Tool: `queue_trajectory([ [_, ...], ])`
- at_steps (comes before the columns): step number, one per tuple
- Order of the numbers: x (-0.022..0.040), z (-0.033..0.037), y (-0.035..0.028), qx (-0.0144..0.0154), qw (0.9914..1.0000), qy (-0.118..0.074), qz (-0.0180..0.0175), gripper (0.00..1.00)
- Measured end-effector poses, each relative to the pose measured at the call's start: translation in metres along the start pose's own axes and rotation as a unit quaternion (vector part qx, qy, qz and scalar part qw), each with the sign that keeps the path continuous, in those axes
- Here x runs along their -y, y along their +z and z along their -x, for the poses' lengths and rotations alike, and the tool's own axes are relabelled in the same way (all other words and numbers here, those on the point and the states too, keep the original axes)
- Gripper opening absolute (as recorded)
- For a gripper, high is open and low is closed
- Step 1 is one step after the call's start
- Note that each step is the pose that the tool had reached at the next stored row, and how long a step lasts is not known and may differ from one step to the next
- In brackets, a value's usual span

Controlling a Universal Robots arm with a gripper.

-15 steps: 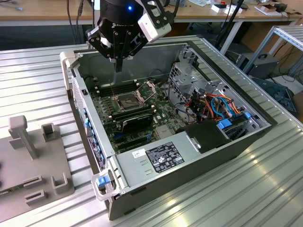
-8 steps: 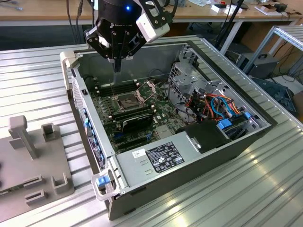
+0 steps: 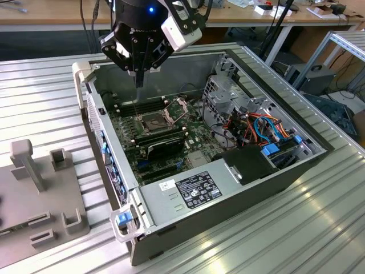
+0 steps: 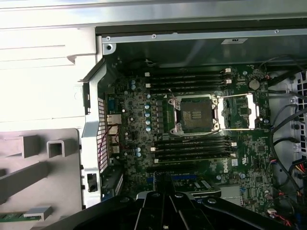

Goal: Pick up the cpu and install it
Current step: 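Reach for the cpu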

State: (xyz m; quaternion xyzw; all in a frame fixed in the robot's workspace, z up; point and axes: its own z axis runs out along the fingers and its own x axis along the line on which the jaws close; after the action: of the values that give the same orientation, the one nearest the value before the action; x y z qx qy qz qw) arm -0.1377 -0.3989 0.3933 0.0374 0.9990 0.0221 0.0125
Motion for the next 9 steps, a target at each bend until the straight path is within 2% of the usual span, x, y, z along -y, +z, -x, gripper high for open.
queue_trajectory([
  [9, 0.0001, -0.0014, 0.0000, 0.0000, 1.00000, 0.000, 0.0000, 0.11],
])
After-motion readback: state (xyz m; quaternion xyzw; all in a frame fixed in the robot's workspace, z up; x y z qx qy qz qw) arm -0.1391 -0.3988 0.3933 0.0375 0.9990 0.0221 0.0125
